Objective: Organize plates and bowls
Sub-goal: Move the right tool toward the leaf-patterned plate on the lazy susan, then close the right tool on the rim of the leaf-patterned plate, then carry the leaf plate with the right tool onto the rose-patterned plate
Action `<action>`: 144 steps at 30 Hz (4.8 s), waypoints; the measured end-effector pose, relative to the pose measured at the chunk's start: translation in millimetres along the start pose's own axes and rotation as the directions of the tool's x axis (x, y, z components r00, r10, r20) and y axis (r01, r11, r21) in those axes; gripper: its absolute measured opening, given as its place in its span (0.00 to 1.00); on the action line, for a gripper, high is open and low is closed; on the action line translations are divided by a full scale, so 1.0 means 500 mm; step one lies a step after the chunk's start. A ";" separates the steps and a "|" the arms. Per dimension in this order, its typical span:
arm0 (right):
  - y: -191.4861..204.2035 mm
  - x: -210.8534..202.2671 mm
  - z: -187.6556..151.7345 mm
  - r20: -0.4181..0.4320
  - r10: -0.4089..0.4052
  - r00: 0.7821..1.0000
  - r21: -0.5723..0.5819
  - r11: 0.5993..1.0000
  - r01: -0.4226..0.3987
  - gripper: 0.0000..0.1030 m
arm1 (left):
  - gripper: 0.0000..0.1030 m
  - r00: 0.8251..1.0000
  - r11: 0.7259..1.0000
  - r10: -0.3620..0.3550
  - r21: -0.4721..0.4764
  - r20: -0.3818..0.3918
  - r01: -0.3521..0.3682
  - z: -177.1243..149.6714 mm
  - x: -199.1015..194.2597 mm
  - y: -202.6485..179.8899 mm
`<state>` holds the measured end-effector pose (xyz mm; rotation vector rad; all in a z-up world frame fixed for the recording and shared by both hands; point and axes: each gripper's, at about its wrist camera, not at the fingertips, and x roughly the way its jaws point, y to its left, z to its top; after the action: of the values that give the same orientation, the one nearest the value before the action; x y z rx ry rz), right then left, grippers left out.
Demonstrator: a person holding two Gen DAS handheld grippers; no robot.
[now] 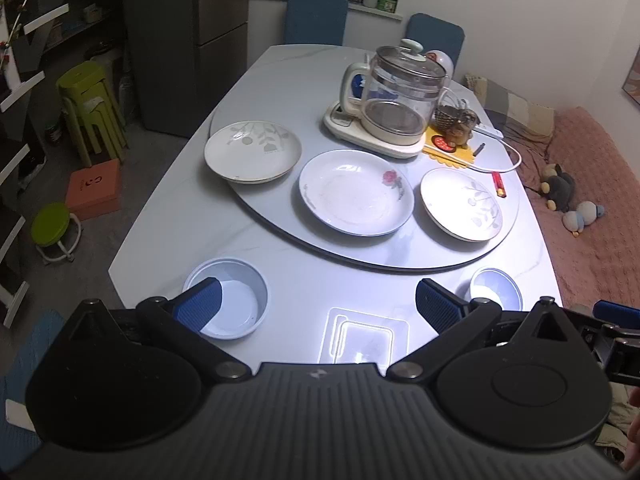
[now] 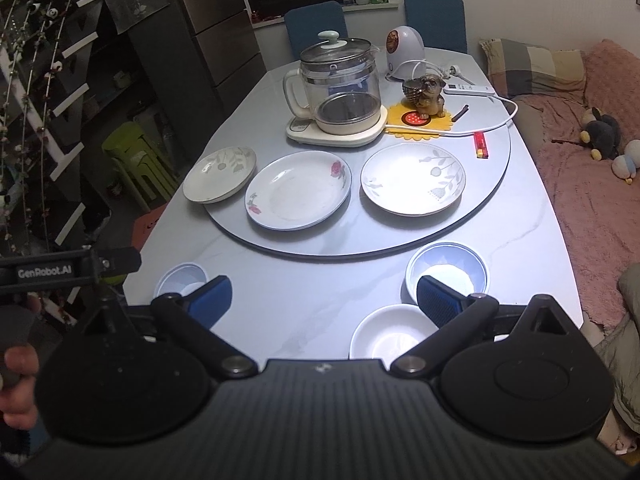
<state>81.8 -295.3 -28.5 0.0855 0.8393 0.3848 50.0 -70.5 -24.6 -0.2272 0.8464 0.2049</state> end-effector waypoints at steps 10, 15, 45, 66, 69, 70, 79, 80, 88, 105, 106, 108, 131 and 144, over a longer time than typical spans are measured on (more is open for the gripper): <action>0.031 0.053 0.038 -0.011 0.052 0.999 -0.017 0.998 -0.052 0.92 | 1.00 0.999 0.998 0.043 -0.041 0.000 -0.043 0.038 0.021 0.050; 0.069 0.108 0.069 -0.035 0.080 0.996 -0.019 0.997 -0.081 0.85 | 1.00 0.998 0.997 0.067 -0.035 -0.004 -0.067 0.080 0.055 0.091; 0.228 0.520 0.308 -0.128 0.103 0.986 -0.066 0.991 -0.112 0.77 | 1.00 0.993 0.990 0.014 -0.141 -0.117 -0.031 0.346 0.495 0.324; 0.256 0.862 0.383 -0.253 0.118 0.960 -0.111 0.982 -0.150 0.35 | 0.43 0.986 0.970 -0.027 -0.241 -0.162 -0.013 0.388 0.804 0.441; 0.257 0.888 0.377 -0.276 0.108 0.955 -0.121 0.982 -0.146 0.27 | 0.34 0.985 0.966 -0.045 -0.258 -0.165 0.001 0.386 0.828 0.446; 0.256 0.894 0.376 -0.281 0.111 0.953 -0.119 0.982 -0.149 0.26 | 0.30 0.984 0.965 -0.051 -0.263 -0.169 0.005 0.384 0.834 0.445; 0.249 0.925 0.363 -0.316 0.168 0.934 -0.125 0.968 -0.217 0.13 | 0.21 0.982 0.965 -0.063 -0.263 -0.179 0.014 0.378 0.856 0.433; 0.245 0.926 0.366 -0.324 0.179 0.929 -0.120 0.966 -0.228 0.13 | 0.21 0.981 0.962 -0.069 -0.273 -0.182 0.017 0.377 0.855 0.436; 0.225 0.895 0.376 -0.331 0.222 0.917 -0.138 0.950 -0.280 0.13 | 0.21 0.973 0.959 -0.117 -0.279 -0.199 0.058 0.374 0.830 0.434; 0.144 0.712 0.407 -0.222 0.257 0.941 -0.082 0.956 -0.280 0.13 | 0.21 0.975 0.961 -0.202 -0.213 -0.091 0.179 0.437 0.664 0.349; 0.137 0.698 0.406 -0.211 0.256 0.943 -0.072 0.958 -0.276 0.13 | 0.21 0.974 0.960 -0.208 -0.211 -0.088 0.186 0.437 0.655 0.340; 0.124 0.675 0.402 -0.196 0.252 0.948 -0.056 0.962 -0.267 0.13 | 0.21 0.972 0.960 -0.217 -0.197 -0.084 0.197 0.434 0.641 0.317; -0.047 0.623 0.277 -0.235 0.115 0.965 0.019 0.993 -0.114 0.13 | 0.21 0.913 0.969 -0.246 -0.066 -0.325 0.238 0.324 0.726 0.137; -0.076 0.675 0.256 -0.276 0.106 0.955 0.019 0.994 -0.105 0.14 | 0.21 0.922 0.982 -0.167 0.026 -0.349 0.188 0.342 0.767 0.094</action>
<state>391.3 -197.4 -190.5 0.0812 1.1156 0.5030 407.4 56.3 -211.4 -0.2879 1.1730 -0.0340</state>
